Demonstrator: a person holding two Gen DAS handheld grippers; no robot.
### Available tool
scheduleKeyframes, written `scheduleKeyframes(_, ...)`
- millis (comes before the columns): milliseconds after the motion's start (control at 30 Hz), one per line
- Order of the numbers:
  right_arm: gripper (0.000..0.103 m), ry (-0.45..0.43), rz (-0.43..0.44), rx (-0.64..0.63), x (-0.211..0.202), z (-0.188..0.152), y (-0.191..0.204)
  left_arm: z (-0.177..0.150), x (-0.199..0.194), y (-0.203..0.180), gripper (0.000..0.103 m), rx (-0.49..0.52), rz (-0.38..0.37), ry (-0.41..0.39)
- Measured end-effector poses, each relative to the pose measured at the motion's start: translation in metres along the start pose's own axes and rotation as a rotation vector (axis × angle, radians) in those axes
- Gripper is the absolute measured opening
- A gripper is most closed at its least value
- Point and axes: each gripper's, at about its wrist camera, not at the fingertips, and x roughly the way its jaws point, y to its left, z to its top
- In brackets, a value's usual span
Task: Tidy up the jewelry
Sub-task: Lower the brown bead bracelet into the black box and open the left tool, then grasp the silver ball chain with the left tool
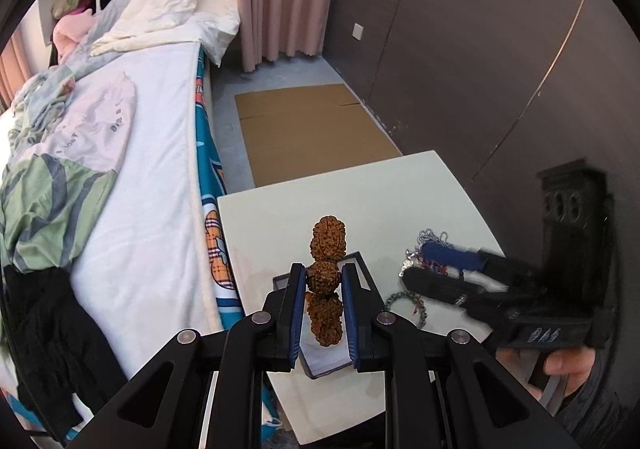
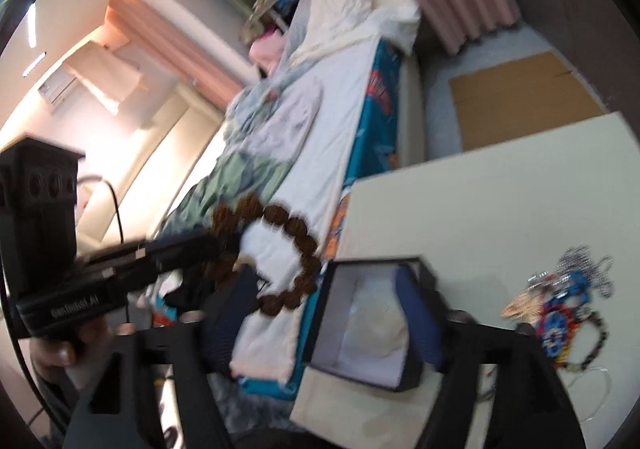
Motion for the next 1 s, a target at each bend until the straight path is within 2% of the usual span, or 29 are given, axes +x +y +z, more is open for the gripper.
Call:
scheduleKeyframes(167, 0.077, -0.018, -0.052, 0.037, -0.019, 0.004, -0.022, -0.003, 0.015, -0.007, 0.019, 0.007, -0.03, 0.037)
scheduleKeyframes(267, 0.077, -0.028, -0.088, 0.052, -0.035, 0.006, -0.037, -0.005, 0.035, -0.01, 0.02, 0.007, -0.012, 0.101)
scheduleKeyframes(333, 0.077, -0.044, -0.109, 0.061, -0.048, 0.006, -0.047, -0.004, 0.045, -0.012, 0.029, 0.007, 0.01, 0.138)
scheduleKeyframes(400, 0.077, -0.059, -0.122, 0.074, -0.06, 0.006, -0.056, -0.004, 0.051, -0.014, 0.054, 0.005, 0.013, 0.144)
scheduleKeyframes(467, 0.077, -0.072, -0.144, 0.089, -0.073, 0.005, -0.067, -0.002, 0.053, -0.019, 0.061, 0.012, 0.006, 0.126)
scheduleKeyframes(733, 0.077, -0.102, -0.227, 0.126, -0.115, -0.001, -0.105, 0.006, 0.073, -0.055, 0.062, 0.088, -0.022, 0.155)
scheduleKeyframes(1000, 0.077, -0.106, -0.27, 0.17, -0.13, -0.004, -0.128, 0.014, 0.105, -0.09, 0.062, 0.137, -0.055, 0.191)
